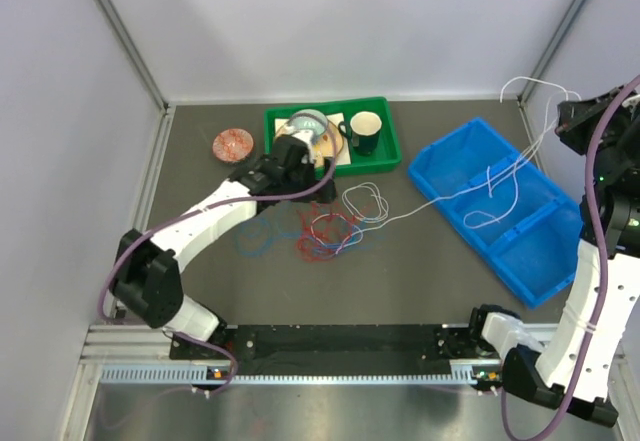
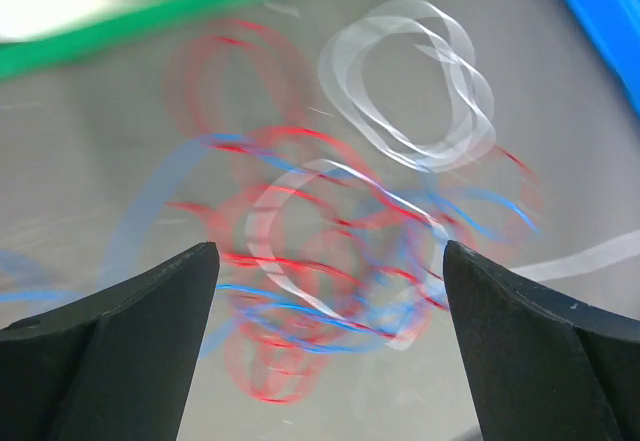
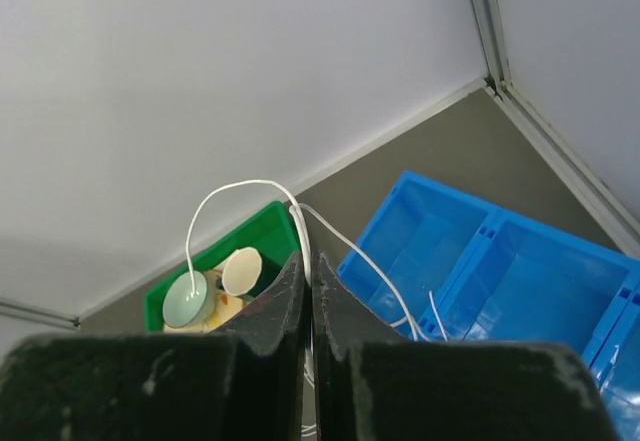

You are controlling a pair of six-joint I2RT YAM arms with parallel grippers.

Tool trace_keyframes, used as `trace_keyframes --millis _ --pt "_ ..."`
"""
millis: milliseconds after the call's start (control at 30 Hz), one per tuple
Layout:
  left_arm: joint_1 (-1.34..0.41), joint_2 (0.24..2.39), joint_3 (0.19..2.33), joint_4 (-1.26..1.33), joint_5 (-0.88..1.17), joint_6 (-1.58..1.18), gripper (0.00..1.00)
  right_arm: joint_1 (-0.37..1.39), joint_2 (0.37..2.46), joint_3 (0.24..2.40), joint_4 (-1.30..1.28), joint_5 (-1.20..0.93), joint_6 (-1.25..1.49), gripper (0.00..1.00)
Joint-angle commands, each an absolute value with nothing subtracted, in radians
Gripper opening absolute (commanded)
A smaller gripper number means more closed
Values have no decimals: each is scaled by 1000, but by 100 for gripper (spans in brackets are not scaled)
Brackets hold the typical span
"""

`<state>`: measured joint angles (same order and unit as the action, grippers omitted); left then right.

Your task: Untangle the cables

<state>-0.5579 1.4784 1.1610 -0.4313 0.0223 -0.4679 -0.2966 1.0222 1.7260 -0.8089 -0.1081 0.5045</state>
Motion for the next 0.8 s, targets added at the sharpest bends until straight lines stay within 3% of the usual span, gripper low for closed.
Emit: trace_keyframes --millis 0,167,300,400,433,467,600,767 --pt "-698 1540 1247 -445 69 -410 99 -291 993 1684 -762 -126 488 0" --pt "-791 1701 1339 -474 48 -468 99 -291 976 1637 -762 -138 480 0" --pt "-810 1836 1390 -500 -27 -526 83 -291 974 1629 -762 -137 474 0" --pt "-808 1873 1396 -506 -52 -541 44 -291 973 1626 -762 -133 469 0" --pt "-807 1878 1397 -509 -55 -543 9 -291 976 1625 -762 -123 465 0" --pt "-807 1876 1405 -549 -84 -557 0 -291 976 1623 -761 -117 463 0" --pt "-697 1731 1295 -522 -127 -620 0 -291 976 1628 -762 -63 457 0" --pt "-355 1508 1036 -457 -44 -653 0 -307 995 1696 -782 18 446 0"
